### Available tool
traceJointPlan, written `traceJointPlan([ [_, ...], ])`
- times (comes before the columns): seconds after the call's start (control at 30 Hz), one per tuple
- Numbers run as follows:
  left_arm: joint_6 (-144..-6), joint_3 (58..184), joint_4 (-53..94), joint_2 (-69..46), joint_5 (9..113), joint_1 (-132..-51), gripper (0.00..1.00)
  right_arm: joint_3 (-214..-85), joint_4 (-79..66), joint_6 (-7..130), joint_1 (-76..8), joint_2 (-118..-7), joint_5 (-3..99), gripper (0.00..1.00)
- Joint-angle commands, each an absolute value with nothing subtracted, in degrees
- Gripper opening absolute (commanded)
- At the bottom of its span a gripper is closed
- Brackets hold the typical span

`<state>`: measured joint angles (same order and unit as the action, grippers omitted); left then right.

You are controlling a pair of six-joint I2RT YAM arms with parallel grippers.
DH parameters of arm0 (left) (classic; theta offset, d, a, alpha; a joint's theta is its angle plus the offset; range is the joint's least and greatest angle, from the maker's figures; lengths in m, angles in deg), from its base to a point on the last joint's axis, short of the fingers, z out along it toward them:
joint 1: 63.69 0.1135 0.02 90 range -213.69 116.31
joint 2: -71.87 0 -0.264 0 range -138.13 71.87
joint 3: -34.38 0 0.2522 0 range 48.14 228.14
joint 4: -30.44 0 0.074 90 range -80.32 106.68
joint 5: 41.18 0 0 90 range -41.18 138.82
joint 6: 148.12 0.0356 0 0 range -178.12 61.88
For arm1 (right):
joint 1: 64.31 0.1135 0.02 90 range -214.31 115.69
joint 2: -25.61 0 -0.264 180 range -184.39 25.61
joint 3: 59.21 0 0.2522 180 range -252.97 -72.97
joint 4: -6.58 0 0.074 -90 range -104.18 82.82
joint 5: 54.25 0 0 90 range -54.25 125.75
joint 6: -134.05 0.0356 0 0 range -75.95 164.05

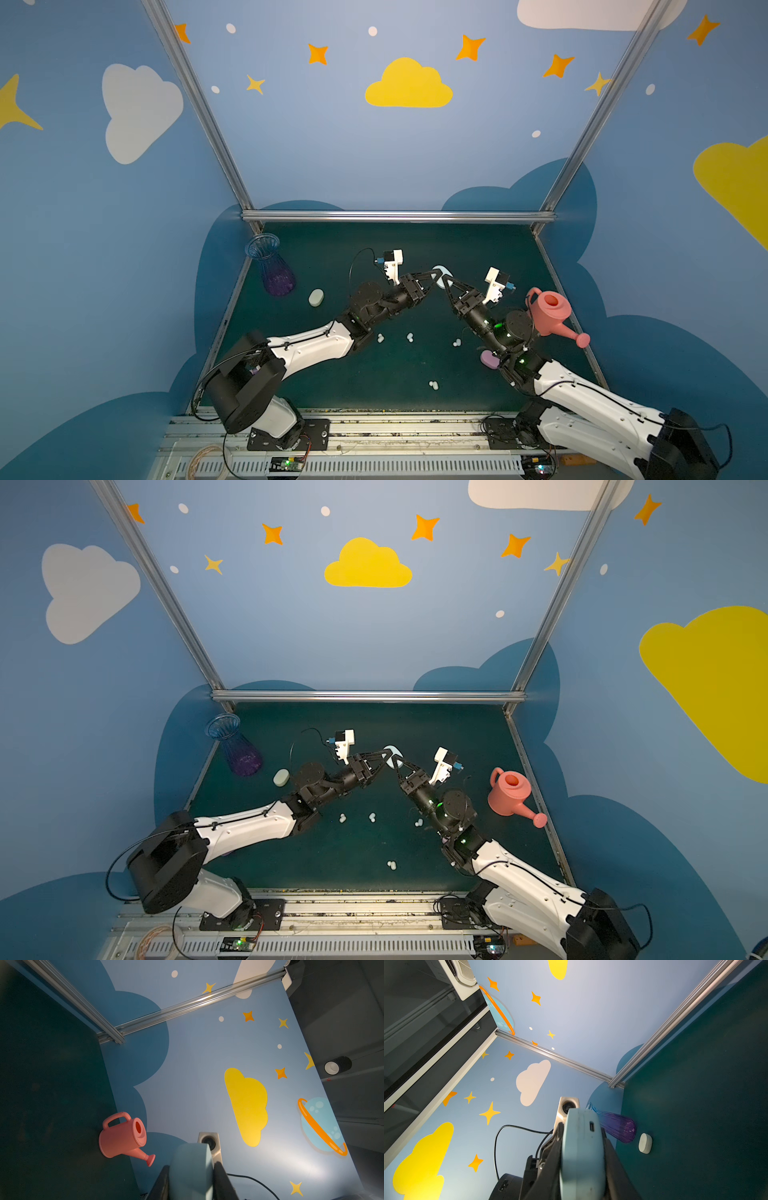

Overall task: Insert wireless bluetooth earbuds into charging case
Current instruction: Pass the charging case.

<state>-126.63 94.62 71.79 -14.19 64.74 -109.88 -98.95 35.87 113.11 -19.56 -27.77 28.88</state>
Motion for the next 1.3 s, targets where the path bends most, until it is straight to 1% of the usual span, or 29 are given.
traceJointPlan([
  [0.0, -125.3, 95.0, 75.9, -14.0, 64.6, -110.1, 0.19, -100.0, 30.2, 112.5, -19.0, -27.7, 29.2, 0.23],
  [0.07, -124.8, 94.8, 75.0, -13.5, 64.1, -110.1, 0.15, -100.4, 29.0, 112.5, -19.0, -27.4, 29.2, 0.27],
  [0.13, -123.7, 94.3, 73.4, -12.8, 63.6, -110.1, 0.12, -101.0, 27.5, 111.8, -19.0, -26.6, 29.4, 0.34],
  [0.17, -123.3, 94.1, 72.7, -12.4, 63.1, -110.1, 0.11, -101.3, 26.8, 111.5, -19.0, -26.3, 29.3, 0.38],
  [0.23, -121.7, 93.3, 70.5, -11.0, 61.7, -110.0, 0.08, -101.8, 24.5, 111.0, -18.8, -24.7, 29.0, 0.52],
  [0.27, -120.9, 92.9, 69.5, -10.3, 61.4, -109.9, 0.07, -101.9, 23.4, 110.9, -18.8, -24.0, 28.7, 0.57],
  [0.3, -120.0, 92.3, 68.3, -9.6, 60.5, -109.7, 0.06, -102.1, 22.2, 110.8, -18.7, -23.0, 28.4, 0.63],
  [0.4, -115.6, 91.3, 64.1, -6.9, 58.6, -109.0, 0.04, -103.4, 14.8, 111.2, -18.7, -19.7, 27.7, 0.75],
  [0.47, -109.6, 91.2, 59.2, -4.4, 58.1, -109.0, 0.04, -104.5, 8.7, 112.6, -18.7, -17.7, 27.1, 0.79],
  [0.57, -97.4, 92.8, 49.5, -1.0, 57.0, -110.3, 0.04, -107.0, -2.1, 115.9, -18.8, -16.2, 26.7, 0.83],
  [0.67, -86.9, 93.6, 44.4, 0.9, 55.0, -111.9, 0.04, -109.1, -7.0, 118.2, -19.0, -16.5, 28.1, 0.86],
  [0.83, -77.6, 93.5, 42.5, 1.4, 56.0, -112.7, 0.04, -110.9, -6.6, 121.5, -19.2, -18.4, 31.3, 0.88],
  [0.97, -71.7, 92.9, 42.8, 1.5, 54.5, -114.1, 0.04, -112.9, -5.6, 124.1, -19.4, -21.1, 34.2, 0.88],
  [1.27, -62.9, 90.1, 49.5, 0.6, 52.4, -117.0, 0.04, -113.0, 1.9, 131.5, -19.5, -27.1, 40.0, 0.88],
])
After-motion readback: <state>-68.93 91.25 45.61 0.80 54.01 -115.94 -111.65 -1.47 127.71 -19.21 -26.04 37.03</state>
